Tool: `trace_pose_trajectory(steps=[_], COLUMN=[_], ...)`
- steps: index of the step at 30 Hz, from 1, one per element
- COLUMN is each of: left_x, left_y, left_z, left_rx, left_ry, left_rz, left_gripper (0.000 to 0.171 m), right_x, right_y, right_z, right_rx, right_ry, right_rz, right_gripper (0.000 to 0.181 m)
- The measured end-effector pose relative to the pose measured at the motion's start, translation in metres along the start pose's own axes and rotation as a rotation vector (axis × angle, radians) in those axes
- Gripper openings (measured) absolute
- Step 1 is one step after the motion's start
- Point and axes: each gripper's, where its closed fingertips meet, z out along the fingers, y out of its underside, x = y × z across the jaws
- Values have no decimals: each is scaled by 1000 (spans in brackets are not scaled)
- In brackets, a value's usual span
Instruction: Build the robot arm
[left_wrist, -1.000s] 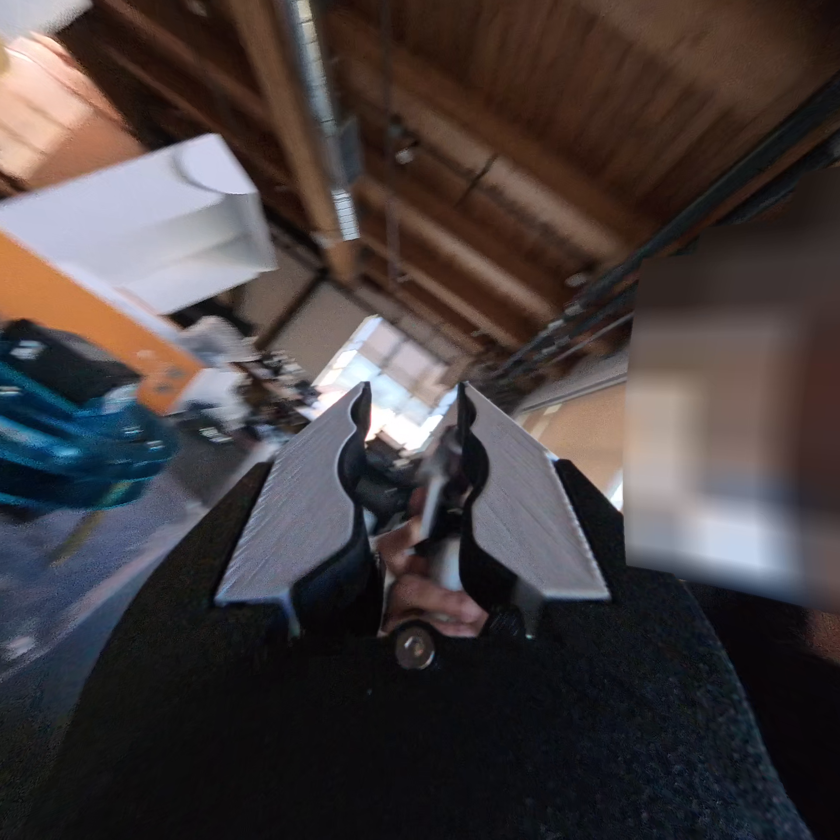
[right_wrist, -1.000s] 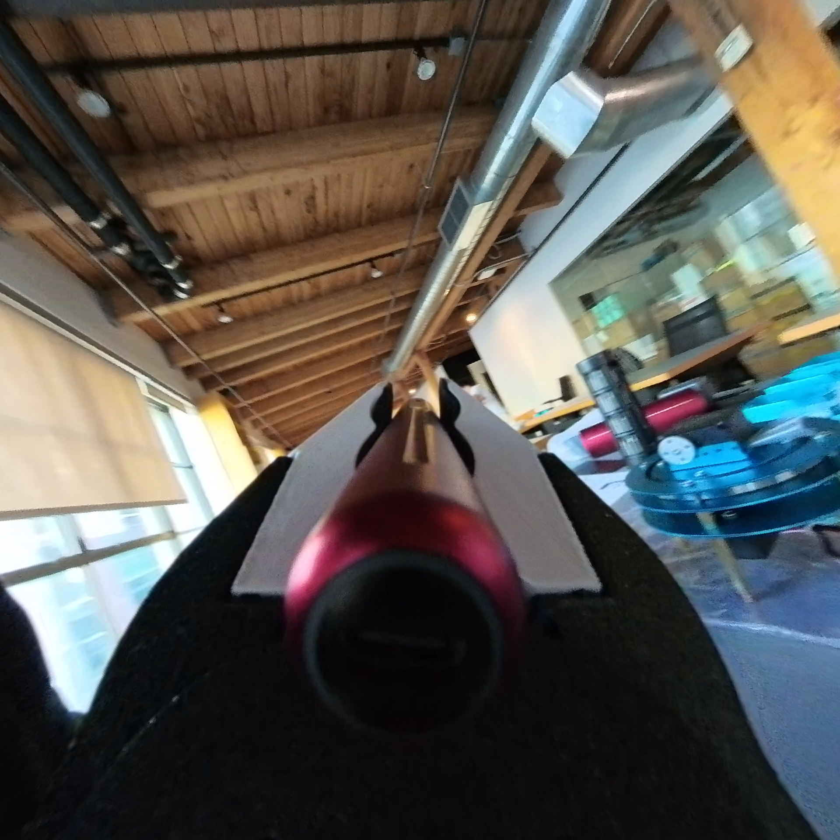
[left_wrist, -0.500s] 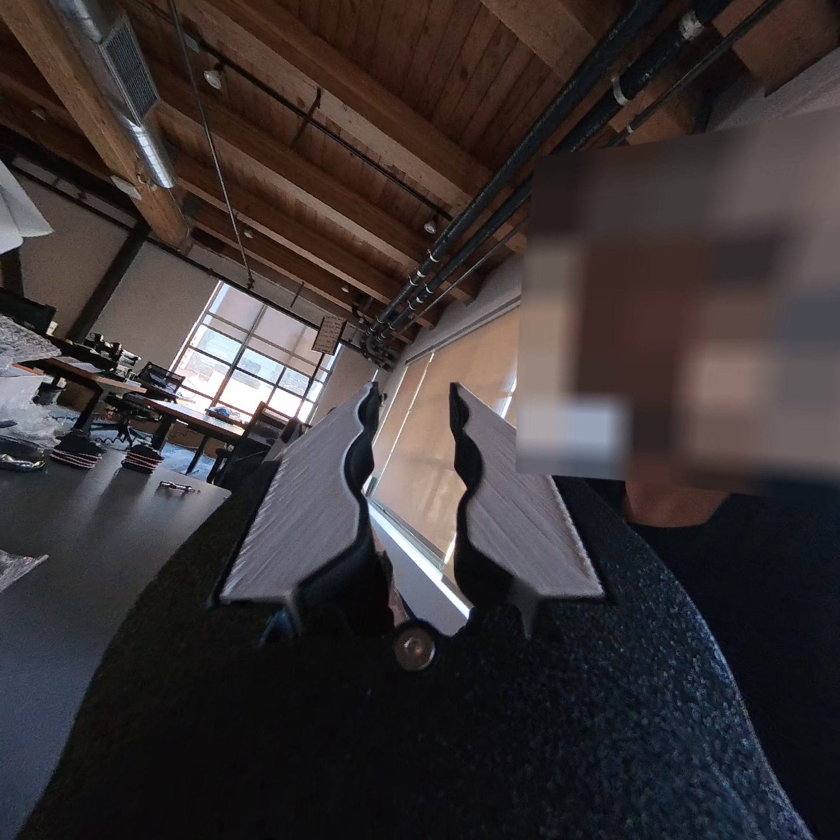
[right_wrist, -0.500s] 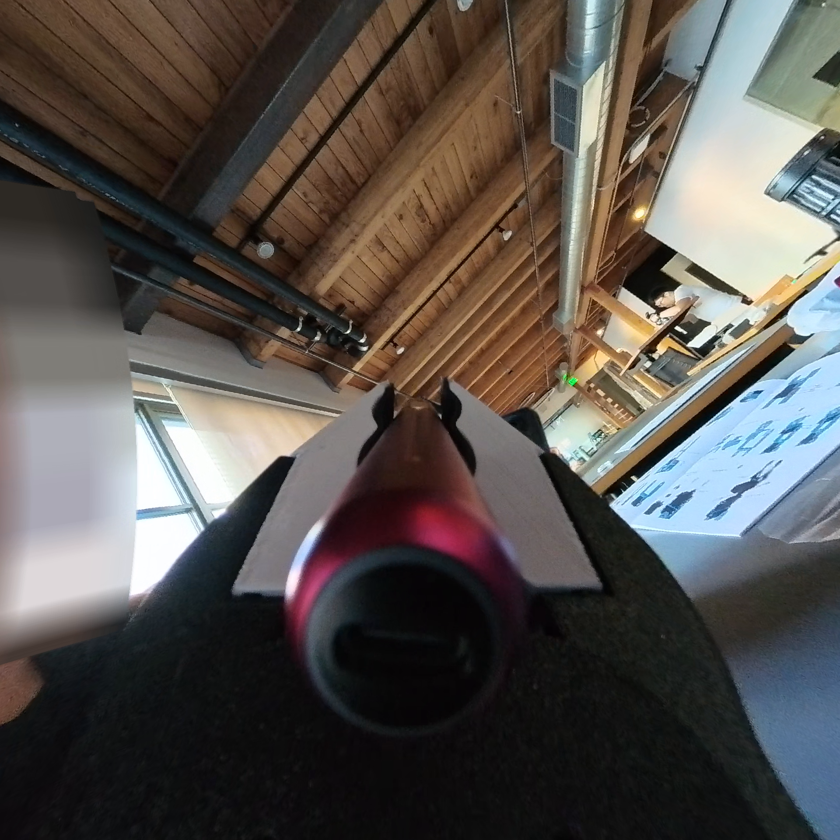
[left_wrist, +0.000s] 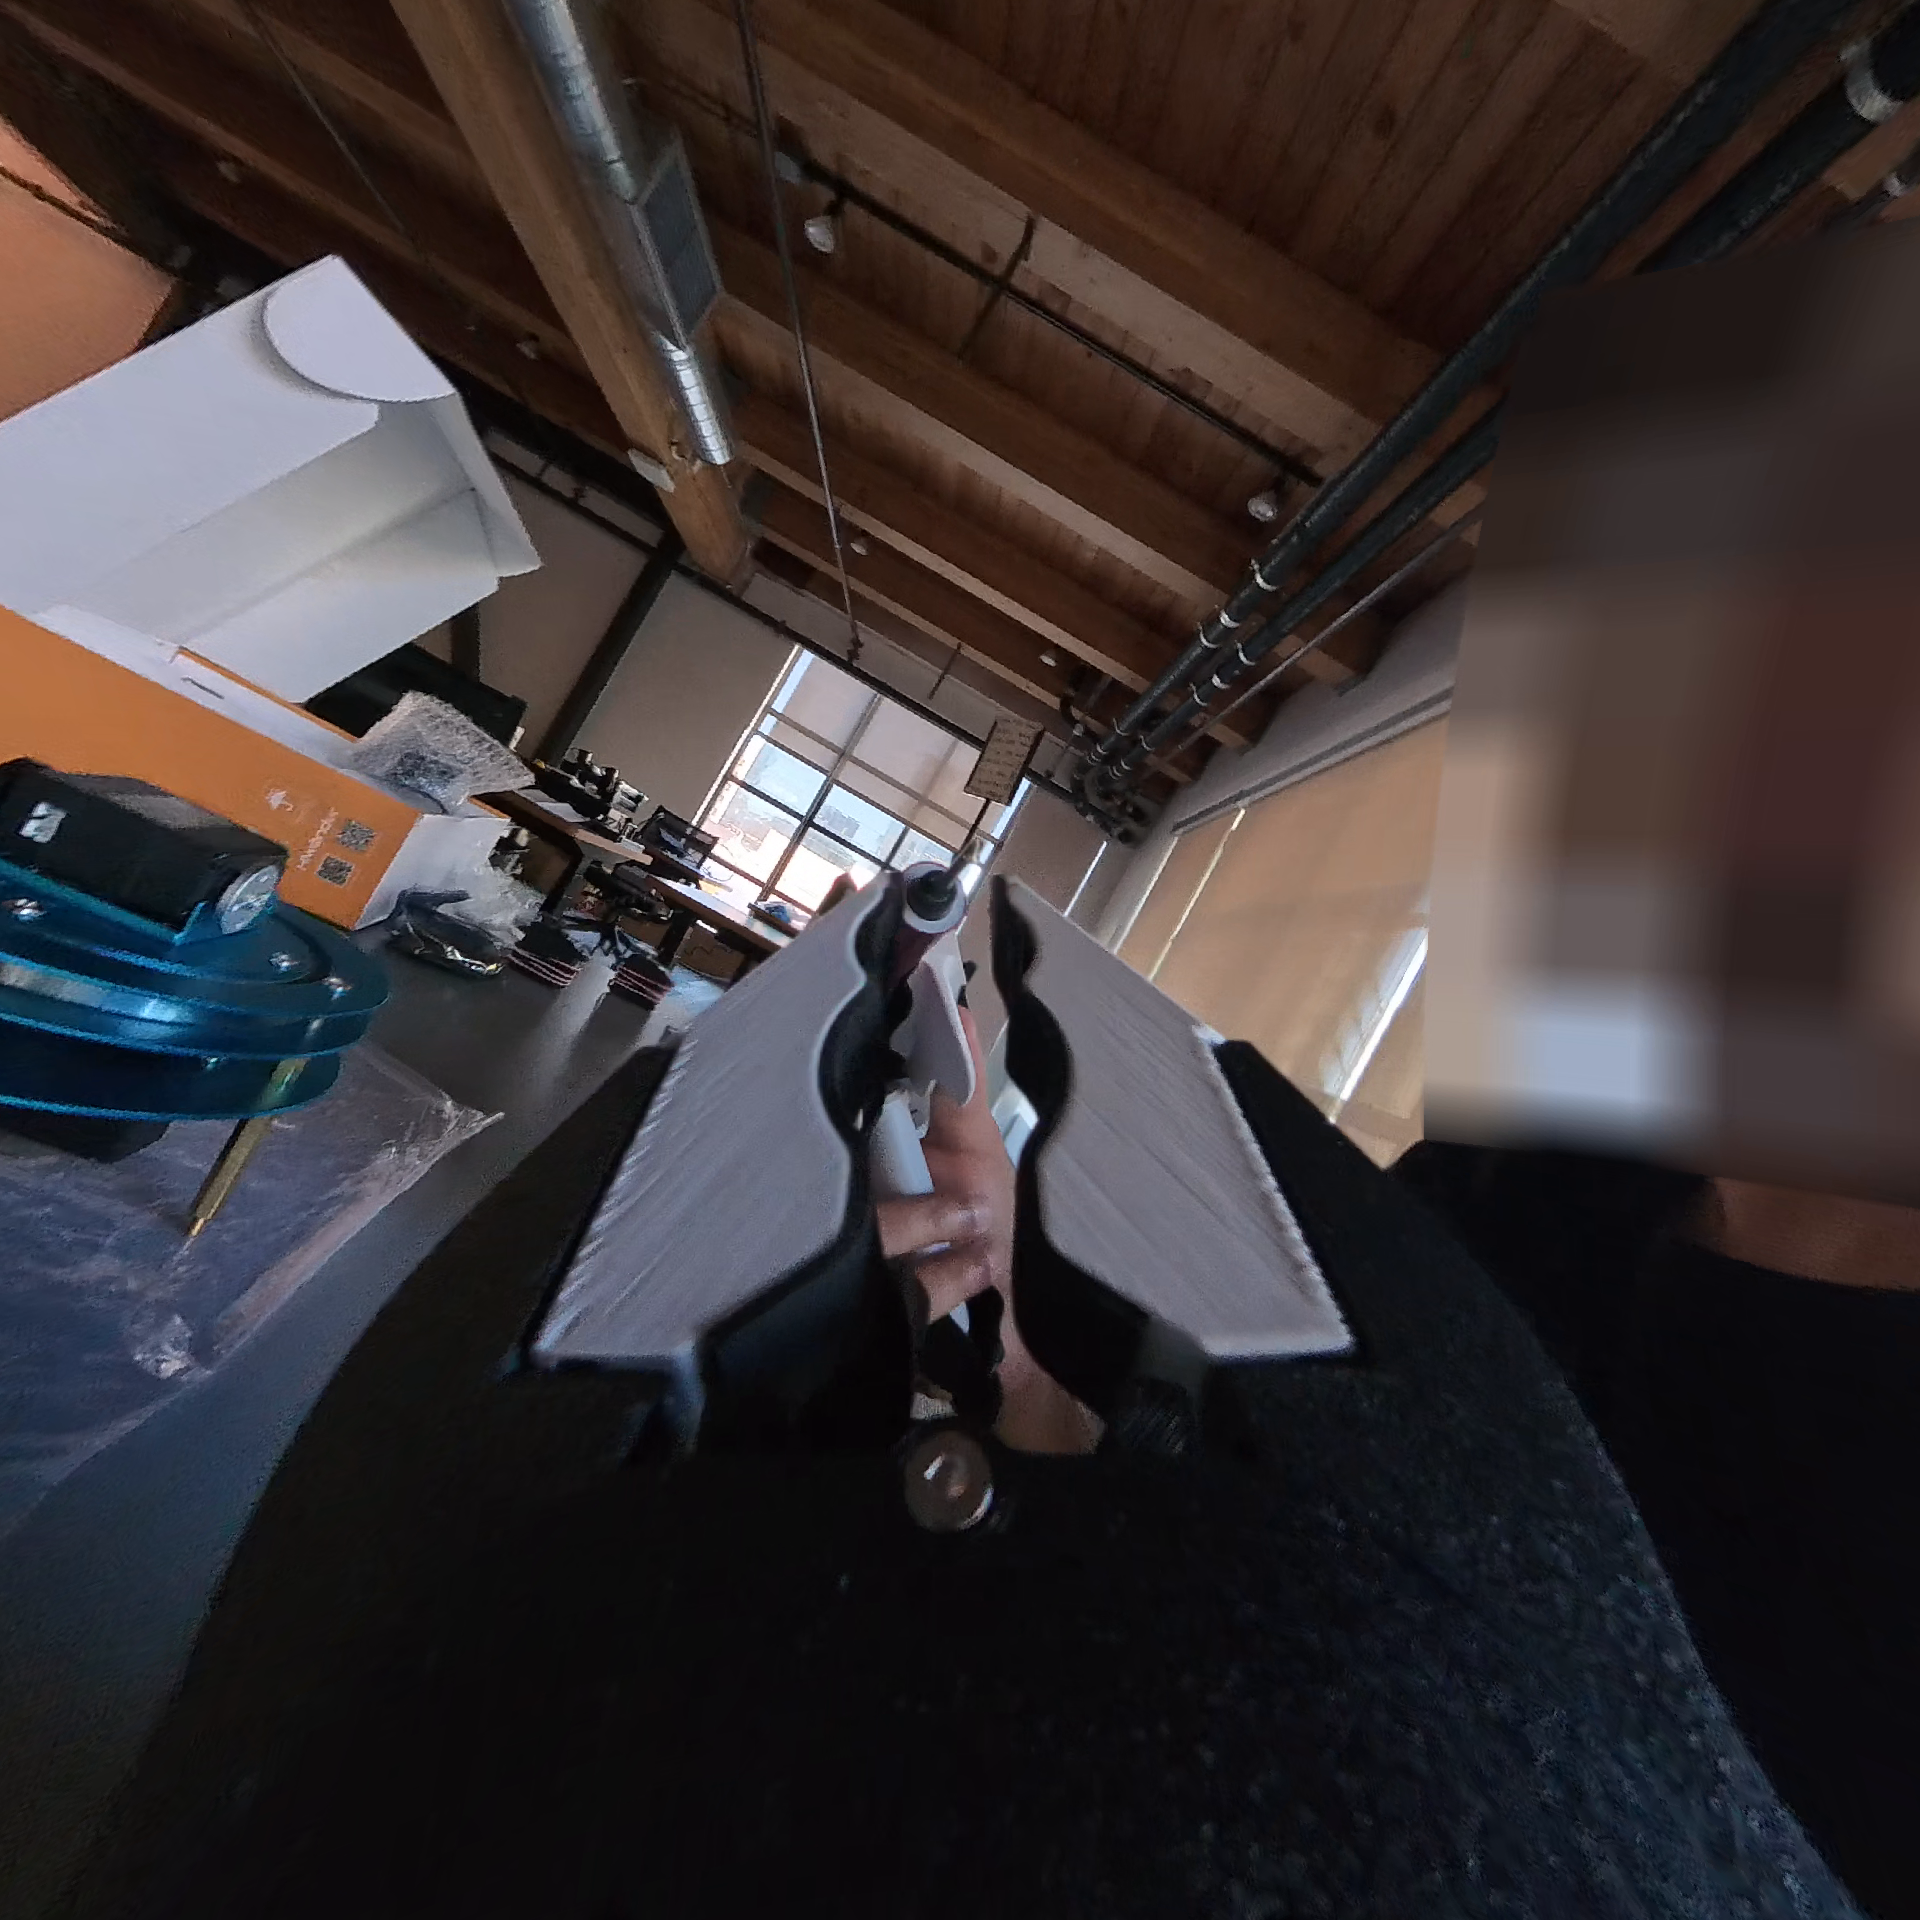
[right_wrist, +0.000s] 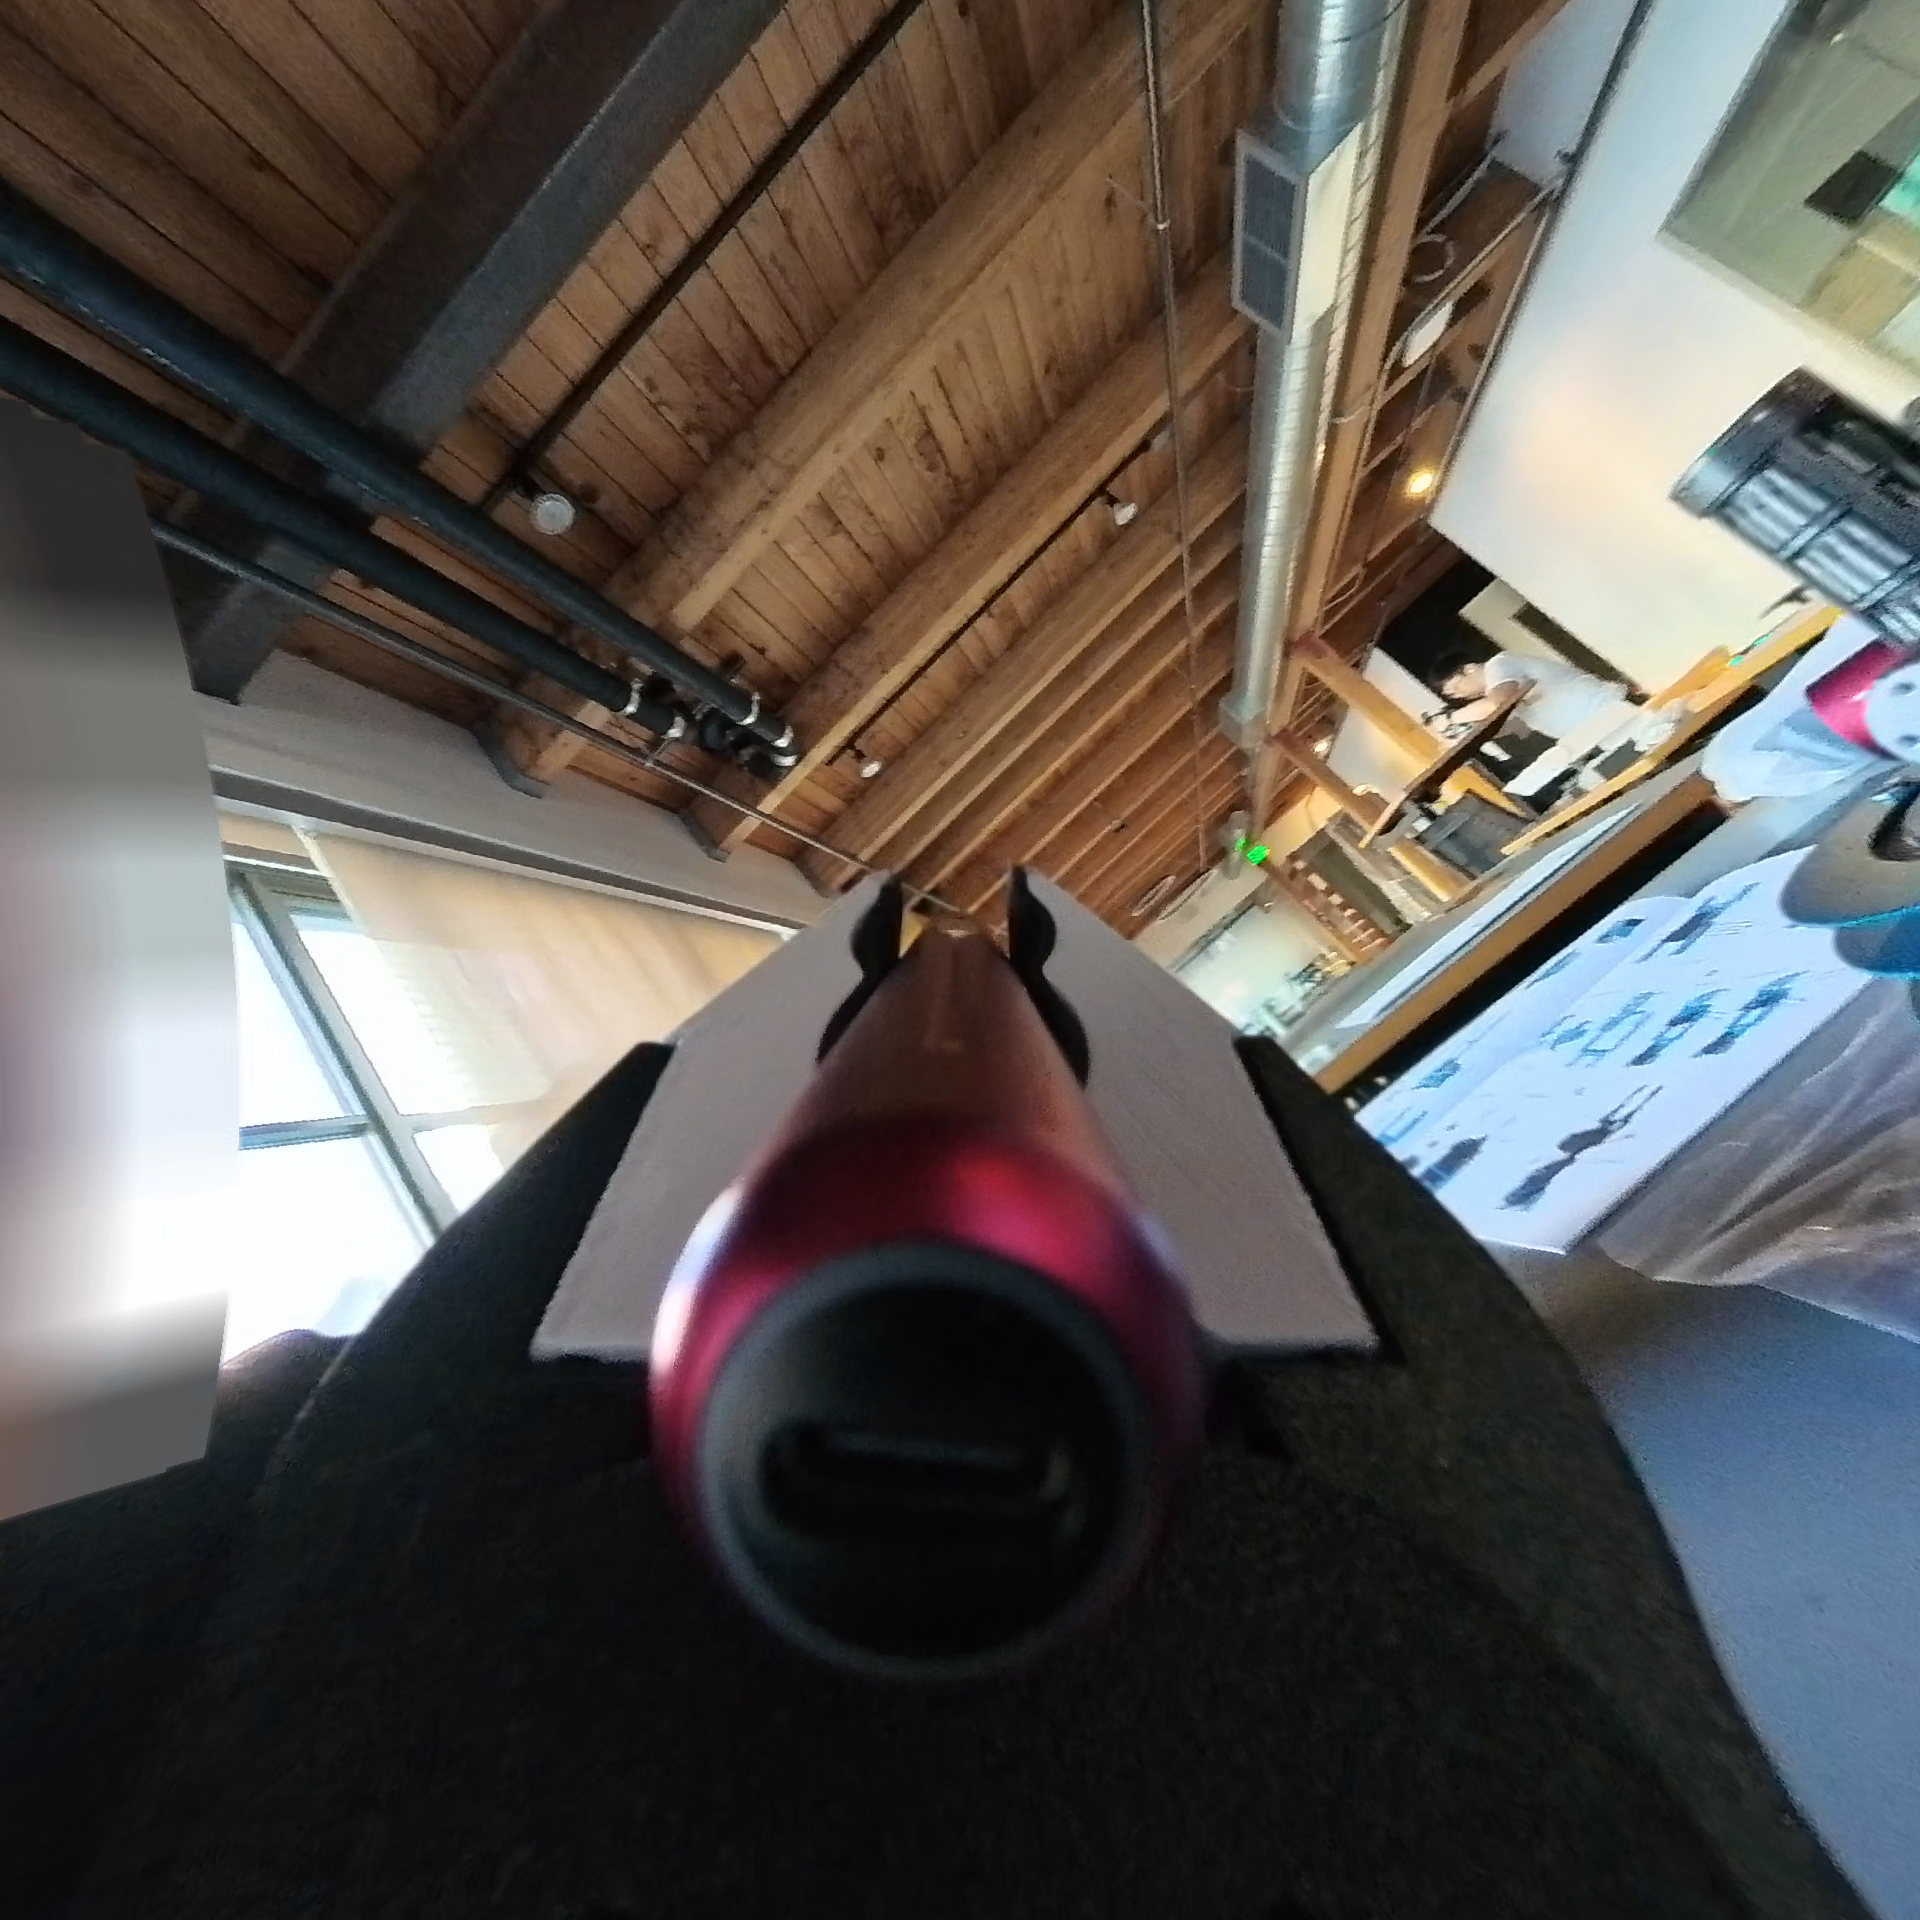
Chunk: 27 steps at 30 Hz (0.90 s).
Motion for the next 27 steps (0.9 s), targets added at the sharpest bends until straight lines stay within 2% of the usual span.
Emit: trace_pose_trajectory(steps=[9, 16, 22, 27], left_x=[15, 18, 15, 16], left_y=[12, 4, 7, 8], left_z=[13, 8, 6, 6], left_rx=[-121, -90, -90, -92], left_ry=[-41, -32, -31, -36], left_rz=[152, 141, 134, 138], left_gripper=[14, 11, 2, 1], right_x=[0, 4, 5, 5], right_y=[11, 16, 16, 17], right_z=[6, 7, 6, 5], right_rx=[-49, -61, -60, -64], right_ry=[-41, -46, -43, -41], right_rz=[68, 93, 95, 94], right_gripper=[19, 20, 20, 20])
